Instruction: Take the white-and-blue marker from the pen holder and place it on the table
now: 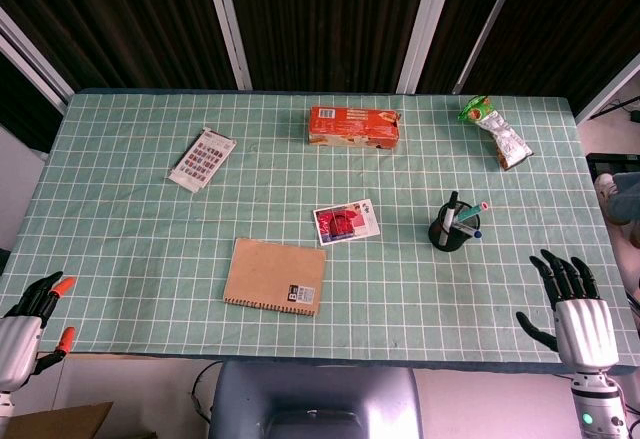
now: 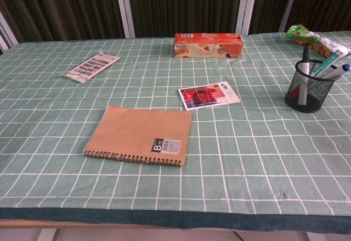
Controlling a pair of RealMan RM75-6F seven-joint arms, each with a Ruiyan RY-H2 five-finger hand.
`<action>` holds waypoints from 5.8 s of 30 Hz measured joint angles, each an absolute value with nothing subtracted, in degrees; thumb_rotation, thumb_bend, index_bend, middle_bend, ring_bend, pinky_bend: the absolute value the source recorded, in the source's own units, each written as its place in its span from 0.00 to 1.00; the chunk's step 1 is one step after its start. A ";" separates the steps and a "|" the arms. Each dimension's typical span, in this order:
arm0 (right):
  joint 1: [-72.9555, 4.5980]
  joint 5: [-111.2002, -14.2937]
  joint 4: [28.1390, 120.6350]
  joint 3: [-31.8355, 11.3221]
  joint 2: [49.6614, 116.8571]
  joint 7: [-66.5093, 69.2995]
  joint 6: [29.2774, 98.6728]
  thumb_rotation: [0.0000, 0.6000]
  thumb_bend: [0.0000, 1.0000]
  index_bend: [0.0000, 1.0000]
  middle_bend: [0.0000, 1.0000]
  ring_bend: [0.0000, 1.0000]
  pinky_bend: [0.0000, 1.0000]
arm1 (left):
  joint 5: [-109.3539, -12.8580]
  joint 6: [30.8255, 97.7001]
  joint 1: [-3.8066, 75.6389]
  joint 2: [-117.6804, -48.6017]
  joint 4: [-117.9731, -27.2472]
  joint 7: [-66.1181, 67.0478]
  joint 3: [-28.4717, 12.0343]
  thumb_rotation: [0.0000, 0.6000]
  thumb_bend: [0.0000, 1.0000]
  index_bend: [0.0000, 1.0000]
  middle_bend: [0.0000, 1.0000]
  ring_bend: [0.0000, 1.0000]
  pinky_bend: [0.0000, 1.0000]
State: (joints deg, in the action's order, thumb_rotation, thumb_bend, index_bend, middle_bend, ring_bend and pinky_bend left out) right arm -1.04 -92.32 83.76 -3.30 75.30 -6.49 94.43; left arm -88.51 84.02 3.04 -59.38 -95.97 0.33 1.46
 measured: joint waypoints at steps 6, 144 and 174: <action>-1.12 -92.62 83.37 -3.26 75.39 -6.25 94.43 1.00 0.34 0.27 0.23 0.20 0.22 | -88.78 84.31 2.87 -59.15 -96.27 0.20 1.61 1.00 0.44 0.15 0.04 0.07 0.37; -24.15 -74.60 70.88 -9.98 84.60 -22.82 71.98 1.00 0.48 0.61 1.00 1.00 1.00 | -88.55 85.10 1.31 -57.44 -96.17 -3.72 1.86 1.00 0.44 0.19 0.05 0.08 0.37; -23.58 -76.42 70.89 -10.19 84.41 -20.82 75.20 1.00 0.98 0.82 1.00 1.00 1.00 | -88.52 85.13 1.14 -57.35 -96.31 -3.90 1.93 1.00 0.44 0.19 0.05 0.08 0.37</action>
State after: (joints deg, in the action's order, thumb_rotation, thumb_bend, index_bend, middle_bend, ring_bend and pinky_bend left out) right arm -23.58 -76.42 70.89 -10.19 84.41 -20.82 75.20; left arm -88.52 85.13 1.14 -57.35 -96.31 -3.90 1.93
